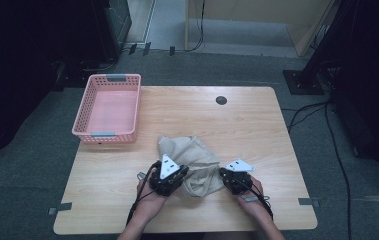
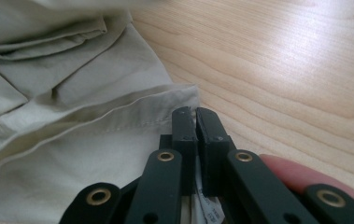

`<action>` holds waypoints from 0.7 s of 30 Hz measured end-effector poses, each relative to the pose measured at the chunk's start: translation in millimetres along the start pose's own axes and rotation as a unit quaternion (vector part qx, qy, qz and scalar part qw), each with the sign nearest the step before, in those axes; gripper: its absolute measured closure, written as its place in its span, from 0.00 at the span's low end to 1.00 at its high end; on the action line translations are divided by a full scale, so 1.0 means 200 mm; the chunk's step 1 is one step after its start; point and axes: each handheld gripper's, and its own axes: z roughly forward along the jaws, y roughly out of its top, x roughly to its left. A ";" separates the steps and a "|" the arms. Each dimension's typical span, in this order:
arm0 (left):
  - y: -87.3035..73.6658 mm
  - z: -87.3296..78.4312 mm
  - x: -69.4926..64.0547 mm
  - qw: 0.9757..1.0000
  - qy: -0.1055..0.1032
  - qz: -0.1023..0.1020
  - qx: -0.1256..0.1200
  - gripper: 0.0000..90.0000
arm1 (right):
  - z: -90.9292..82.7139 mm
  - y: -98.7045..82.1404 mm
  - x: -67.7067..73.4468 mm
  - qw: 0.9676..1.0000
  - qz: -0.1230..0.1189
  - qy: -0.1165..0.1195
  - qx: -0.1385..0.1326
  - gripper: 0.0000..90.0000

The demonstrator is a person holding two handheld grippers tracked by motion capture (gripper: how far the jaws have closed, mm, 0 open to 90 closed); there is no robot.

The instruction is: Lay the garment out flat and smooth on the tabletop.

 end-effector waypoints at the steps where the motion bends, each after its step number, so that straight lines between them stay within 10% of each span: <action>1: -0.02 -0.03 0.02 1.000 0.005 -0.010 -0.007 0.92 | 0.00 0.00 0.00 1.000 0.000 -0.001 0.000 0.98; 11: -0.26 -0.24 0.25 0.998 -0.014 -0.056 -0.005 0.89 | 0.00 0.00 -0.02 1.000 0.012 0.003 -0.001 0.99; 21: -0.26 -0.37 0.42 0.996 -0.004 -0.086 -0.028 0.74 | -0.02 0.00 -0.06 1.000 0.013 -0.001 0.004 0.99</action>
